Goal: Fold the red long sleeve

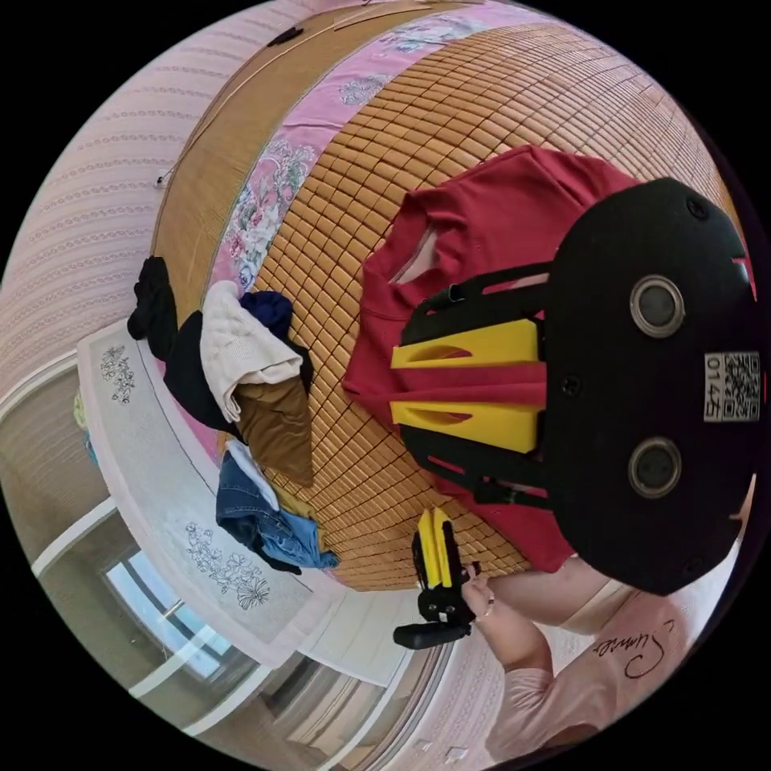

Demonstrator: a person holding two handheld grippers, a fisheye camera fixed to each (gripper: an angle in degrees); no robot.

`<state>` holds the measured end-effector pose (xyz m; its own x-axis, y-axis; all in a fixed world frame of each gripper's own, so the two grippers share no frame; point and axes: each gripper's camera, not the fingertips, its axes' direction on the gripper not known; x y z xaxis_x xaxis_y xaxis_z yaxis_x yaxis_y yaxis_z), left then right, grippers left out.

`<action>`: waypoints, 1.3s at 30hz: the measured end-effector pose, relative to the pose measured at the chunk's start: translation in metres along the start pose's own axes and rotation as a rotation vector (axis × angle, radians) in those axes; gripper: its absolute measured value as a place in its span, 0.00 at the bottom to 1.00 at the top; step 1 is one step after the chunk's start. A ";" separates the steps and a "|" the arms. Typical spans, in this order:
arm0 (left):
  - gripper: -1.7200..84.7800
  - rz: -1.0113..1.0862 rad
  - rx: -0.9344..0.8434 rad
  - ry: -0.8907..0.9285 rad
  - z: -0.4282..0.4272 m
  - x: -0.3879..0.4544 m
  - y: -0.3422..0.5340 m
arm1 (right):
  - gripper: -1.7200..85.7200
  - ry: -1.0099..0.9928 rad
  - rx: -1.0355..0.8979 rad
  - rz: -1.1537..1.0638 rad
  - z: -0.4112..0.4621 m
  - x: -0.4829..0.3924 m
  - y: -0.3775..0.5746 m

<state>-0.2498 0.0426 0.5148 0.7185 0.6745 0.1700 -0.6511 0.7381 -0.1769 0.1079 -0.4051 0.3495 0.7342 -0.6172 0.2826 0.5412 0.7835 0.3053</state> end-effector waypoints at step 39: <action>0.08 0.847 -0.151 0.635 -0.013 0.402 -0.062 | 0.15 0.488 0.178 0.993 -0.298 0.108 0.537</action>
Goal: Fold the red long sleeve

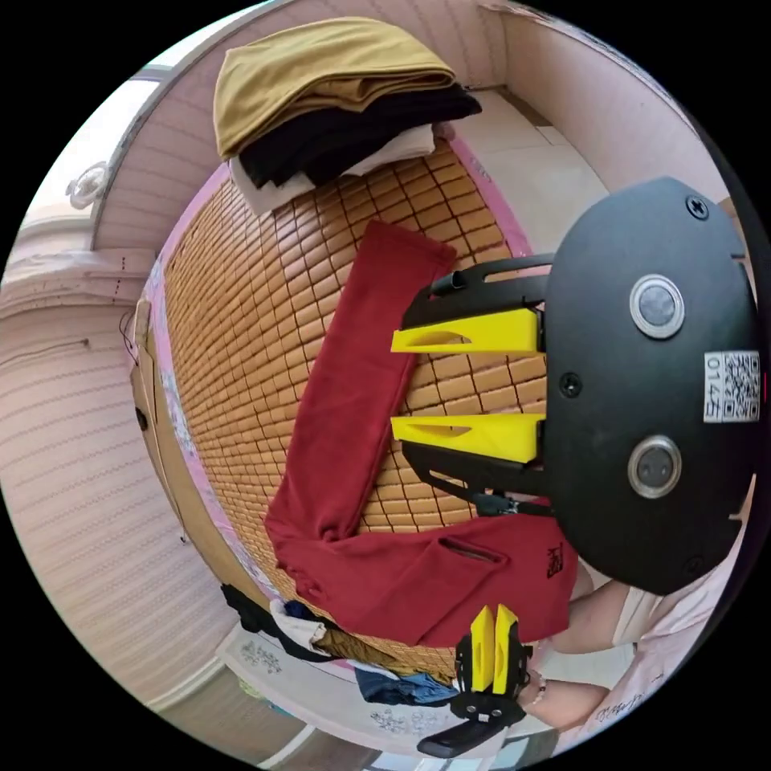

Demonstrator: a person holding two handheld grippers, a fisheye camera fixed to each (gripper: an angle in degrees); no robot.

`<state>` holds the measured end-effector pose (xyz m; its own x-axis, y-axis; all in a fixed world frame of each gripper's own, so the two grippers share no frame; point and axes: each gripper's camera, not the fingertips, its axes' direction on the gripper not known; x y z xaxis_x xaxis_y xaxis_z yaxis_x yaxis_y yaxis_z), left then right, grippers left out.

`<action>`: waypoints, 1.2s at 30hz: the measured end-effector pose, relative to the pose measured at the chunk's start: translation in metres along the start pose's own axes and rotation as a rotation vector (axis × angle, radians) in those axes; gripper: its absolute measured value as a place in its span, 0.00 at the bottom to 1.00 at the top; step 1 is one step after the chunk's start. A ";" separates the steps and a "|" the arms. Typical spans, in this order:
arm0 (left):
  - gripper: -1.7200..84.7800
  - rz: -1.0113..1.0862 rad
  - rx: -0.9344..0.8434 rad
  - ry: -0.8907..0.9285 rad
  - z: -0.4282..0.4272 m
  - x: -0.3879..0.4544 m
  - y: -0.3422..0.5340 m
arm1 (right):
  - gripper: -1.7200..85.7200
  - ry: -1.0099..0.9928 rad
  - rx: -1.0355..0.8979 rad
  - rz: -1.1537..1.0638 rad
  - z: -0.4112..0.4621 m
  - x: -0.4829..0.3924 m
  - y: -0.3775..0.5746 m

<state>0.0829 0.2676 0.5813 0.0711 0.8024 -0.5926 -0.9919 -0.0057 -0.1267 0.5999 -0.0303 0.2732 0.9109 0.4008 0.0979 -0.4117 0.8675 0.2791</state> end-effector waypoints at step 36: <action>0.06 -0.112 0.494 -0.273 -0.009 -0.022 -0.034 | 0.03 -0.970 0.529 -0.275 -0.211 0.056 0.014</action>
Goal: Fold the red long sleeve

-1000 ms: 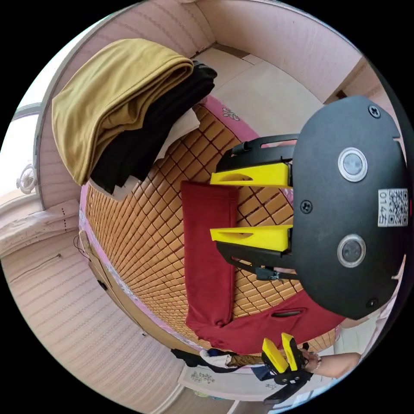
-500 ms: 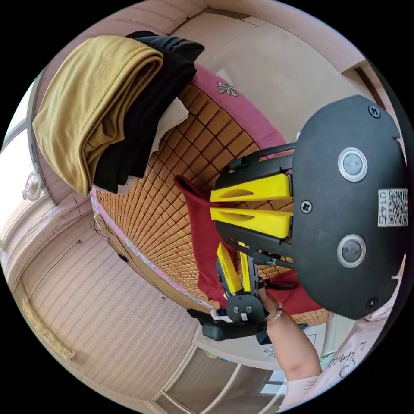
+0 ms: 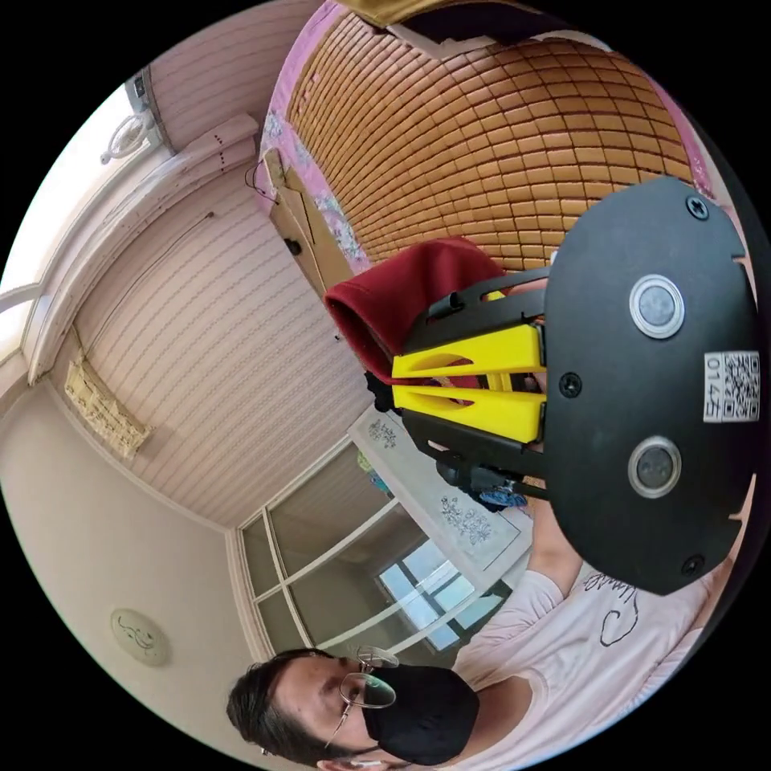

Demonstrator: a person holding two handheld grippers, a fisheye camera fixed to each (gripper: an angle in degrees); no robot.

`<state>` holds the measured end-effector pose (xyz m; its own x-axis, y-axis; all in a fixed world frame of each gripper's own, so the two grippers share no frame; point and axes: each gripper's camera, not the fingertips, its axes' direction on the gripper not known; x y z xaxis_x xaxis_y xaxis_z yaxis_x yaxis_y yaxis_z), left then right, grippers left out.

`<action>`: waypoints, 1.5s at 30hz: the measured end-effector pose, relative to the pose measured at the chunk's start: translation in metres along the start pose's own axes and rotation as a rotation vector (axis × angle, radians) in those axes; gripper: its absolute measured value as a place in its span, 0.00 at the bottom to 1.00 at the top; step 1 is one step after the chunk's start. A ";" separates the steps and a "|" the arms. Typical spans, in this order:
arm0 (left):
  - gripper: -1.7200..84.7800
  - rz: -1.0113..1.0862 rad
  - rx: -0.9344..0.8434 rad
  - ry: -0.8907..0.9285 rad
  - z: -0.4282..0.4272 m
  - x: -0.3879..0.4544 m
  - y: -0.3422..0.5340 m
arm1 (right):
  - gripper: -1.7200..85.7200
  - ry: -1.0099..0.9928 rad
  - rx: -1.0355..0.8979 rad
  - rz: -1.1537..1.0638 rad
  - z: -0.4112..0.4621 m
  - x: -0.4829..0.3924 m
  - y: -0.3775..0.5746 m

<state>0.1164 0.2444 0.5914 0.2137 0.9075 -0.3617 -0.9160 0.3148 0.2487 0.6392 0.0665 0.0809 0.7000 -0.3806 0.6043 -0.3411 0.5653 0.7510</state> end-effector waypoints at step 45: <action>0.13 -0.887 -0.133 -0.418 -0.298 -0.345 0.314 | 0.18 0.439 -0.921 -0.116 0.495 0.054 0.067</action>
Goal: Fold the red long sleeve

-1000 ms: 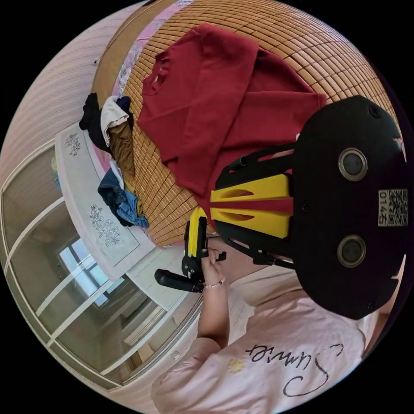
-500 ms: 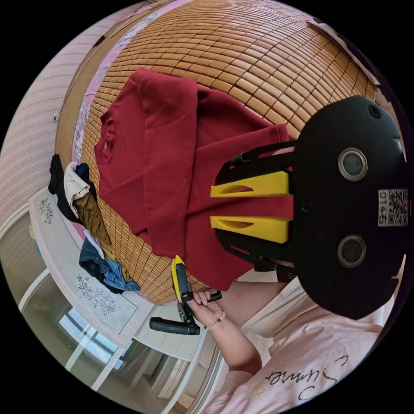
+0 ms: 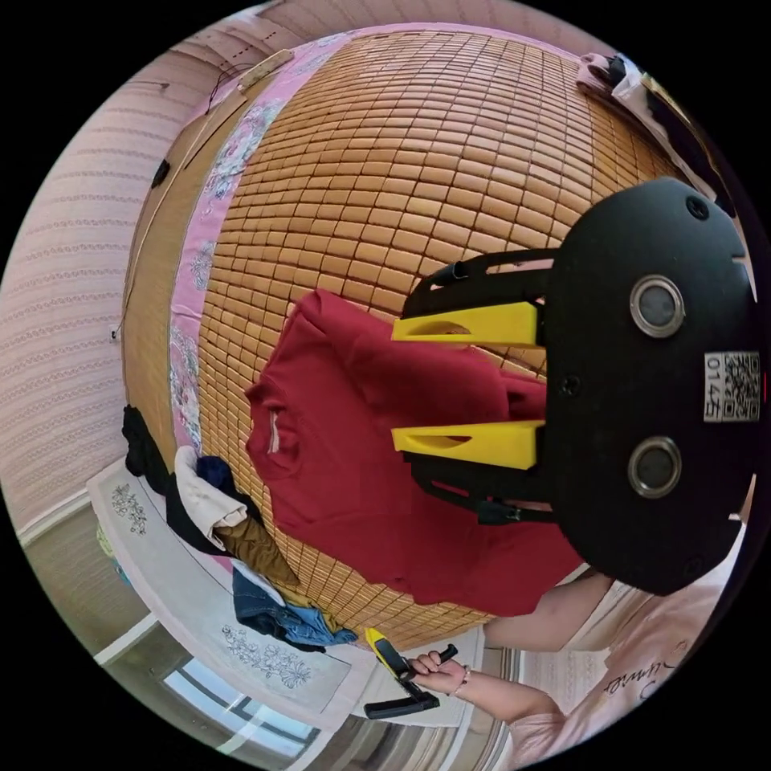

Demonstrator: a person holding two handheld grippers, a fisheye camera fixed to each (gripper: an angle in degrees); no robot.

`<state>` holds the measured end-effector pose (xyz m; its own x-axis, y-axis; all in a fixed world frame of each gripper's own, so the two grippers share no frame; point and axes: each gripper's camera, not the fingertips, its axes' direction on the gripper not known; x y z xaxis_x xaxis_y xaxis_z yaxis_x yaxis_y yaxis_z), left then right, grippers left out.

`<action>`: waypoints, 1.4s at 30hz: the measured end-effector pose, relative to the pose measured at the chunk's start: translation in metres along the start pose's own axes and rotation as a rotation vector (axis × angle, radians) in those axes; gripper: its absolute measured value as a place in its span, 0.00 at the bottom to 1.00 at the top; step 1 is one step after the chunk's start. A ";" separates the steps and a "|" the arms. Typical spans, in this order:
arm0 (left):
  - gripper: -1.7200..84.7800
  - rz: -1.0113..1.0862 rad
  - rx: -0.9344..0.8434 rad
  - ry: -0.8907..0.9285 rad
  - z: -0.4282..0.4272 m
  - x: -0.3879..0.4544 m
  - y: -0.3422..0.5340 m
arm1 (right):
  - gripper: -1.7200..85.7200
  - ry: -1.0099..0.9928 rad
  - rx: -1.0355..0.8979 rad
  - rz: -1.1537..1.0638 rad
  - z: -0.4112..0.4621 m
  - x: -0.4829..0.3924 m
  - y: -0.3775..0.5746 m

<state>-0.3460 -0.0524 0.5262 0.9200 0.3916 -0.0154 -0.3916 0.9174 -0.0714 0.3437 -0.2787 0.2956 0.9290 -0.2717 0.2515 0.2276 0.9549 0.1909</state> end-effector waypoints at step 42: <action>0.12 -0.113 -0.192 0.114 -0.097 -0.011 0.157 | 0.19 -0.211 -0.155 0.162 0.007 -0.001 0.210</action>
<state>-0.4162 0.0801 0.4181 0.9578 0.2662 -0.1085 -0.2861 0.9201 -0.2675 0.3884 -0.0786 0.3425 0.8793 -0.1174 0.4617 0.1381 0.9904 -0.0113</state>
